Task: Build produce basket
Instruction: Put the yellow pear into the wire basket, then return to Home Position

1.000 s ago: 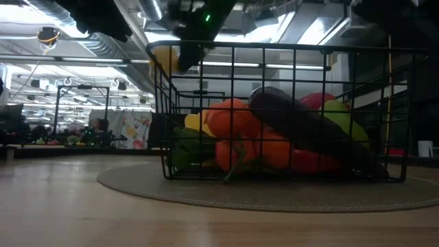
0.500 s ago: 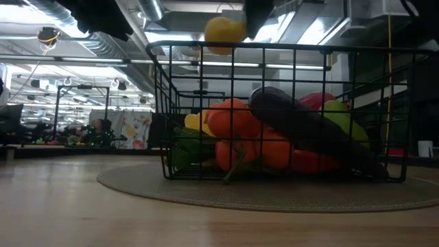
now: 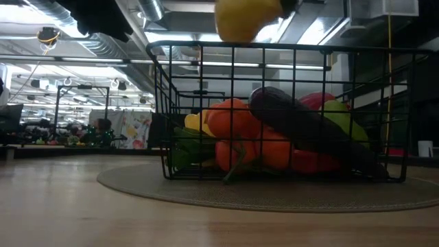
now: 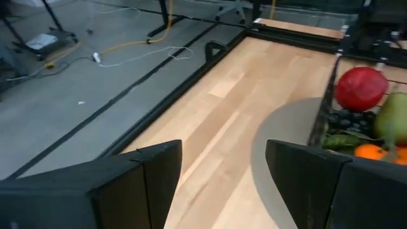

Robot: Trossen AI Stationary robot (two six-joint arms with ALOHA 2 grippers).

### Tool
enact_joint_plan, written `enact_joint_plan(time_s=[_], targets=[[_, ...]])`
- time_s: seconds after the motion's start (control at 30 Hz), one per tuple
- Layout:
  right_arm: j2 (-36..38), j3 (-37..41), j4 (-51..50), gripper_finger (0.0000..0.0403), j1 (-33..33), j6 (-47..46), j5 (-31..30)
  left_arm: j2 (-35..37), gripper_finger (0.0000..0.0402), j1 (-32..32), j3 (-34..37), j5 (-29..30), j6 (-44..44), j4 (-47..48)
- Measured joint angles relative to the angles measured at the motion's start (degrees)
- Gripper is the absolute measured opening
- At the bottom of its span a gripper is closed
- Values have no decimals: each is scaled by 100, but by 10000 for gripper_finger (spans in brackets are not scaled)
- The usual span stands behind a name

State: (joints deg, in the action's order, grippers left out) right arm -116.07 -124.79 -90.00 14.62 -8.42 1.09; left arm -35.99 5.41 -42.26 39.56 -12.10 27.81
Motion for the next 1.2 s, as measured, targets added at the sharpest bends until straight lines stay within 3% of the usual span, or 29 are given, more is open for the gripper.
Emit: enact_joint_plan(time_s=[0.13, 0.3, 0.53, 0.8, 0.87, 0.93, 1.03, 1.2], targets=[[0, 412, 1, 30, -2, -492, 0, 0, 218, 0, 0, -189, -34, -2], [-2, 825, -9, 32, -17, -441, -13, 0, 218, 0, 0, -170, 96, -38], [4, 760, 5, 32, -84, -302, -10, 0, 218, 0, 0, -135, 209, -181], [498, 734, -2, 32, -95, -51, 654, 7, 218, 0, 0, -132, 197, -3], [694, 754, 7, 32, -69, -419, 794, 129, 218, 0, 0, -139, 17, 246], [932, 794, -2, 32, 50, -630, 530, 371, 218, 0, 0, -78, -216, 623], [1393, 890, 8, 32, 359, -497, -477, 812, 218, 0, 205, 238, -481, 971], [2425, 1520, 657, 32, 953, -902, -1780, 1774, 218, 0, 1020, 248, 4, 145]])
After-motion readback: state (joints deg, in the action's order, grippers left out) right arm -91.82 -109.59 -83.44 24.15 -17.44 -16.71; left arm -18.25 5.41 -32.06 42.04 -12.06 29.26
